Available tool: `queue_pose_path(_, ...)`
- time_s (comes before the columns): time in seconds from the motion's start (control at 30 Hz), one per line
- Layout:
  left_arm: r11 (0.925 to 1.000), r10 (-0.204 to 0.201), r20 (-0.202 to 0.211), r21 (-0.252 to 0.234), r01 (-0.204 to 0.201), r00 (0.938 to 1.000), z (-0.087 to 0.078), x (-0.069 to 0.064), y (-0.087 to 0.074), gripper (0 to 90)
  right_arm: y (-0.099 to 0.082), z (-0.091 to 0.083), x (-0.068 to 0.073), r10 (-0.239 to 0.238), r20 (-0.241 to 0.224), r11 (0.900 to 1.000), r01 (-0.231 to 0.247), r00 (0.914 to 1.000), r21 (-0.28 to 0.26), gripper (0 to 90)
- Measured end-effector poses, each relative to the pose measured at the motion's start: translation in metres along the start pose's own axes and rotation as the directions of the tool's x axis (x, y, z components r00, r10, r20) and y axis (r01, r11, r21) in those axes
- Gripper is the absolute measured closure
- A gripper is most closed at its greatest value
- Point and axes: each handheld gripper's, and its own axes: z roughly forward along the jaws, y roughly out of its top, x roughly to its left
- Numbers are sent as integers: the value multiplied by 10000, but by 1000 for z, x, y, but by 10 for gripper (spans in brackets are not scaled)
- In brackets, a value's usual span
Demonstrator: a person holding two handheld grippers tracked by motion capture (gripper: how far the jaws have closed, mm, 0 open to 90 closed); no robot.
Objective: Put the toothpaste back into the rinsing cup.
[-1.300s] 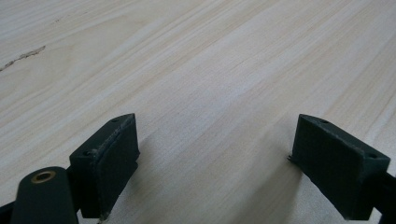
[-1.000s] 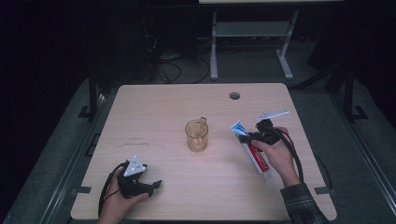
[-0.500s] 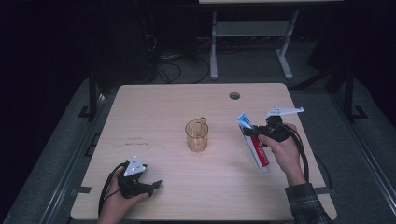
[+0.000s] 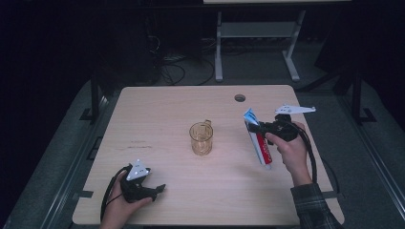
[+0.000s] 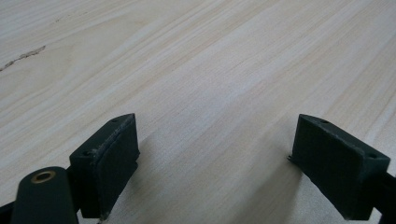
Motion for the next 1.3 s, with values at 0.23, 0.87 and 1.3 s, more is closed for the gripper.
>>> queue_pose_path(0.23, 10000, -3, 0, 0, 3, 10000, 0, 0, 0, 133, 9, 2, -1, -15, -111, 9995, 12, 9999, -307, 739)
queue_pose_path(0.87, 10000, 9, -8, -10, -9, 10000, 0, 0, 0, 134, 38, 14, 8, -416, -349, 9970, 392, 9985, -661, 739)
queue_pose_path(1.3, 10000, 25, -10, -3, -25, 10000, 0, 0, 0, 134, 57, 26, 16, -656, -586, 9952, 611, 9961, -760, 737)
